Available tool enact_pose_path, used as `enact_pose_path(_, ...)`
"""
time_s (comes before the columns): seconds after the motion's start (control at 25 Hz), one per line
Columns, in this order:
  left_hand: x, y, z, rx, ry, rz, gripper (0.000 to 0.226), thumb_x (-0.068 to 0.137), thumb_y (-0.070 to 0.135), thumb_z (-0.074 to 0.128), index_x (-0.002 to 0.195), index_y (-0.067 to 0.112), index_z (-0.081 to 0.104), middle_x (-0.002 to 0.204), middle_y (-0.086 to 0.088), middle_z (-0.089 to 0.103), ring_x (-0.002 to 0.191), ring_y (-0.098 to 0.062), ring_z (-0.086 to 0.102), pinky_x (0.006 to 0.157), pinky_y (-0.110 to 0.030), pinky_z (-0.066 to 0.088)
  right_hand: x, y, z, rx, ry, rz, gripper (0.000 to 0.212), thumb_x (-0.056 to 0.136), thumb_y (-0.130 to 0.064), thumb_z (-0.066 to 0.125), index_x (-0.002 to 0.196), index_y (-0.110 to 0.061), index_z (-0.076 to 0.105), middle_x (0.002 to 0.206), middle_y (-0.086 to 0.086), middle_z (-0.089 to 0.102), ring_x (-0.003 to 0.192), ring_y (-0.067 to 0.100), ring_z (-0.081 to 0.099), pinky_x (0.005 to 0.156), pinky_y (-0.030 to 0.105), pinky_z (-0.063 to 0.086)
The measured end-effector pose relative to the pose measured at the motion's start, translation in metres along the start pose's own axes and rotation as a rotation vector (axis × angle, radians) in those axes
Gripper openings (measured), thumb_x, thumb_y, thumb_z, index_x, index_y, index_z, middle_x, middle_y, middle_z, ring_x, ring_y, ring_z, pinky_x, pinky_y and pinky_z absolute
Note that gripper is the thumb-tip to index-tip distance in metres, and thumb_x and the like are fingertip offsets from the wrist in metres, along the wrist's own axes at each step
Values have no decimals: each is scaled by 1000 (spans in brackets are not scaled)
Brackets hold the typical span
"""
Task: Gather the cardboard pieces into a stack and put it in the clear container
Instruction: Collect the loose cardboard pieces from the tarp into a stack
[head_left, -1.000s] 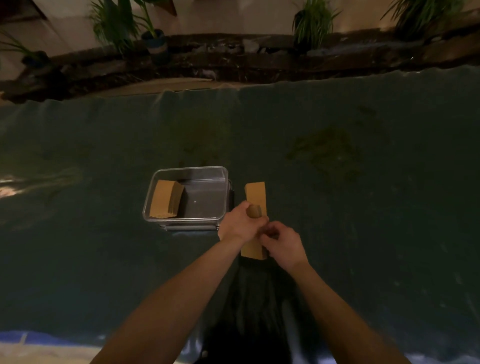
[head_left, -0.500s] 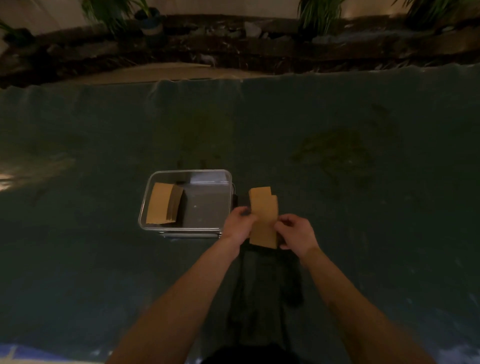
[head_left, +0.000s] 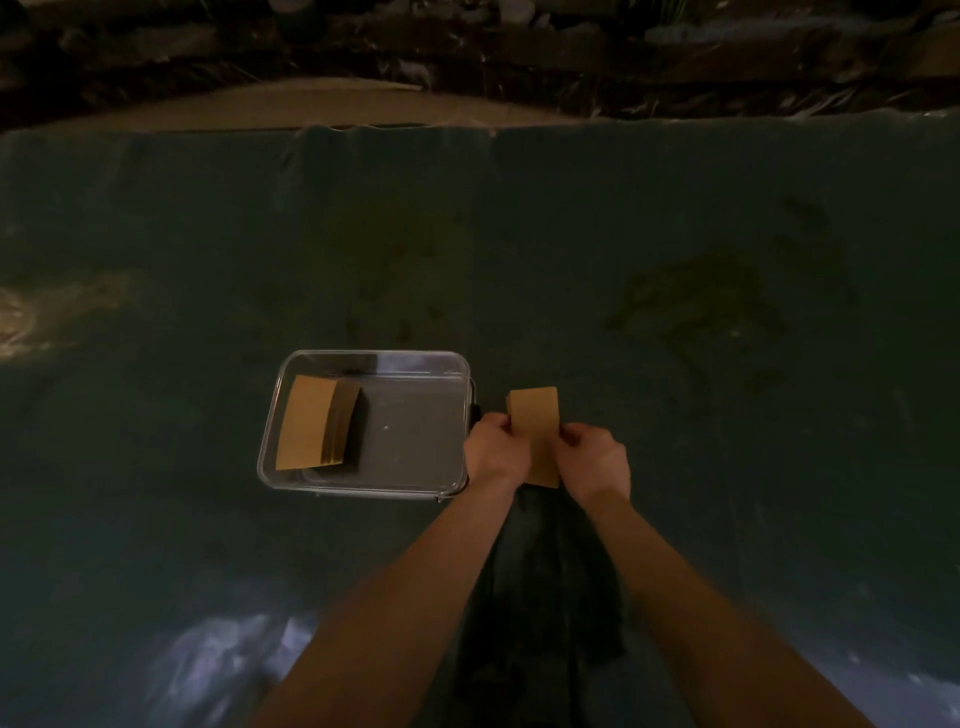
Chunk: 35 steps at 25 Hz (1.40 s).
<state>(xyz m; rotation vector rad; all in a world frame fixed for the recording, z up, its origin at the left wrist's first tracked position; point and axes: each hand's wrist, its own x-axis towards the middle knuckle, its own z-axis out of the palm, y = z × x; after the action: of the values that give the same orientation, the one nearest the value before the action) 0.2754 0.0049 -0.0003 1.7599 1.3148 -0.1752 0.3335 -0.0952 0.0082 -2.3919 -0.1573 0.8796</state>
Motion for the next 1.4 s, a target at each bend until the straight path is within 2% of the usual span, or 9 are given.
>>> enact_pose_path(0.24, 10, -4, 10, 65, 47, -8, 27, 94, 22, 59, 119, 16, 66, 120, -9, 66, 103, -22, 65, 77, -27, 45, 8, 3, 6, 14, 40, 25, 31, 94, -28, 57, 121, -15, 68, 111, 9, 73, 95, 25, 69, 85, 42, 58)
enact_pose_path(0.44, 8, -2, 13, 42, 21, -87, 52, 95, 31, 58, 143, 14, 46, 140, -16, 46, 121, -32, 54, 94, -40, 47, 15, -1, 8, 91, -16, 68, 28, 96, -26, 54, 117, -12, 64, 113, 11, 69, 96, 25, 65, 85, 41, 56)
enact_pose_path(0.72, 15, -1, 7, -155, -113, -176, 58, 94, 34, 58, 147, 15, 43, 140, -12, 54, 125, -31, 53, 101, -42, 46, 22, -6, 3, 364, -223, 247, 48, 88, -23, 68, 134, -12, 56, 128, 11, 60, 111, 27, 58, 96, 43, 51)
enact_pose_path(0.8, 11, -4, 1, -232, -131, -202, 53, 92, 36, 58, 141, 17, 48, 135, -10, 55, 121, -29, 53, 102, -43, 44, 17, -1, 0, 552, -298, 326, 55, 87, -19, 71, 137, -11, 52, 120, 11, 61, 111, 27, 56, 96, 43, 51)
enact_pose_path(0.88, 3, -9, -3, -293, -149, -214, 49, 90, 38, 58, 134, 19, 53, 126, -6, 57, 111, -26, 54, 97, -41, 45, 9, 9, -3, 727, -388, 366, 55, 84, -15, 74, 135, -8, 54, 93, 7, 60, 103, 27, 57, 97, 48, 51)
enact_pose_path(0.96, -11, -15, -6, -370, -185, -211, 37, 89, 38, 59, 122, 22, 59, 117, -2, 56, 101, -19, 53, 91, -39, 45, -1, 19, -8, 790, -452, 350, 55, 80, -14, 77, 131, -6, 57, 82, 5, 56, 106, 30, 58, 101, 54, 48)
enact_pose_path(1.08, -38, -25, -9, -518, -230, -220, 21, 86, 33, 61, 101, 19, 65, 116, -10, 63, 104, -26, 59, 96, -45, 49, -23, 30, -17, 790, -483, 289, 53, 78, -15, 78, 126, -13, 57, 111, 9, 62, 119, 33, 54, 101, 55, 47)
enact_pose_path(1.16, -56, -32, -9, -625, -243, -220, 24, 87, 25, 61, 107, 14, 65, 114, -13, 65, 104, -29, 60, 92, -45, 52, -39, 35, -21, 801, -487, 224, 57, 76, -15, 79, 128, -18, 55, 124, 9, 61, 116, 31, 56, 93, 49, 51)
enact_pose_path(1.4, -103, -61, -26, -833, -309, -149, 20, 87, 11, 55, 106, 15, 60, 107, -12, 61, 98, -26, 59, 72, -37, 50, -96, 40, -20, 638, -380, -30, 46, 73, -28, 78, 115, -31, 59, 118, -1, 62, 107, 22, 59, 93, 47, 51)
